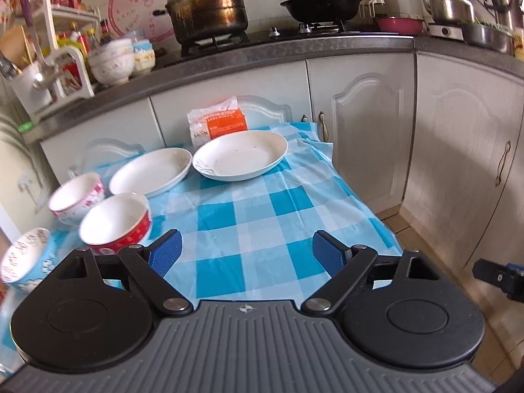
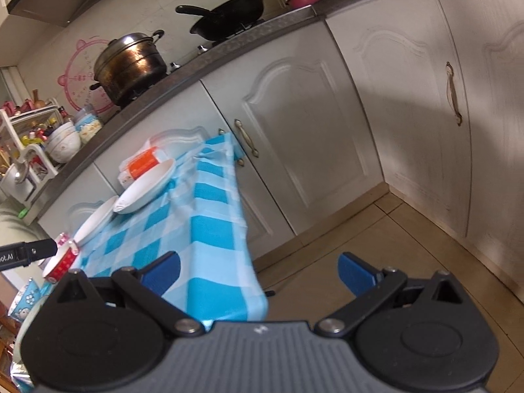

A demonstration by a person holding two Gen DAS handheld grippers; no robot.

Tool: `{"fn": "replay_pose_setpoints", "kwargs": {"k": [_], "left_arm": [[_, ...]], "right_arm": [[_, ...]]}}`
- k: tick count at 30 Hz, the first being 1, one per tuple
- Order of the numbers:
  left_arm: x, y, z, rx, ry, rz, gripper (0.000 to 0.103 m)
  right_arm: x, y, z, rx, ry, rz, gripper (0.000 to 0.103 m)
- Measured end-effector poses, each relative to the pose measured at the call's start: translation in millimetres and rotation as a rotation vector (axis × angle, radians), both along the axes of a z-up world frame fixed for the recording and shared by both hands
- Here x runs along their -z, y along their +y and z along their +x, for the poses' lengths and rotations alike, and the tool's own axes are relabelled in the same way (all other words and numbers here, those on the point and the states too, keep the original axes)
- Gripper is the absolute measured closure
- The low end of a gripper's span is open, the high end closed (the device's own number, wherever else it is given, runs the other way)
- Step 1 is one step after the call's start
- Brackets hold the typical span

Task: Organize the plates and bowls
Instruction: 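Move the left gripper toward the white plate with grey floral rim, then close the left gripper on the white plate's rim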

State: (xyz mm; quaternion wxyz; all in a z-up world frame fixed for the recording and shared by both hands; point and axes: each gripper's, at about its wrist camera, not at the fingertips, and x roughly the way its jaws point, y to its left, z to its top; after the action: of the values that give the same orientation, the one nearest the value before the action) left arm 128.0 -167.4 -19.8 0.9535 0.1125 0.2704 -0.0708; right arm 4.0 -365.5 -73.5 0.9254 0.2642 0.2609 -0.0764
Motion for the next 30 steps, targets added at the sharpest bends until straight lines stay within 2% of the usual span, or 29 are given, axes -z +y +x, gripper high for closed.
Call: {"fn": "replay_pose_setpoints", "kwargs": {"k": [4,9,15,18,22,30], "left_arm": [[2,23,41,0.014,0.062,-0.153,0.0],[7,55,95,-0.034,0.104,-0.311,0.0],[19,73,153,-0.076,0.181,-0.481,0.0],[24,72,177,-0.069,0.184,-0.506,0.0],[35,72,207,-0.113,0.235,-0.554,0.008],[57,76,248,-0.208,0.228,-0.526,0.017]], "right_arm": [[-1,-3,22,-0.007,0.014,-0.007,0.001],[-12,7,62,-0.067,-0.019,-0.012,0.001],[-24,25,133,-0.178,-0.066,0.049,0.001],[-26,34,172,-0.224,-0.088,0.087,0.001],[-25,40,219,-0.264,-0.122,0.141,0.001],[-11,47,296,-0.327,-0.124,0.234,0.008]]}}
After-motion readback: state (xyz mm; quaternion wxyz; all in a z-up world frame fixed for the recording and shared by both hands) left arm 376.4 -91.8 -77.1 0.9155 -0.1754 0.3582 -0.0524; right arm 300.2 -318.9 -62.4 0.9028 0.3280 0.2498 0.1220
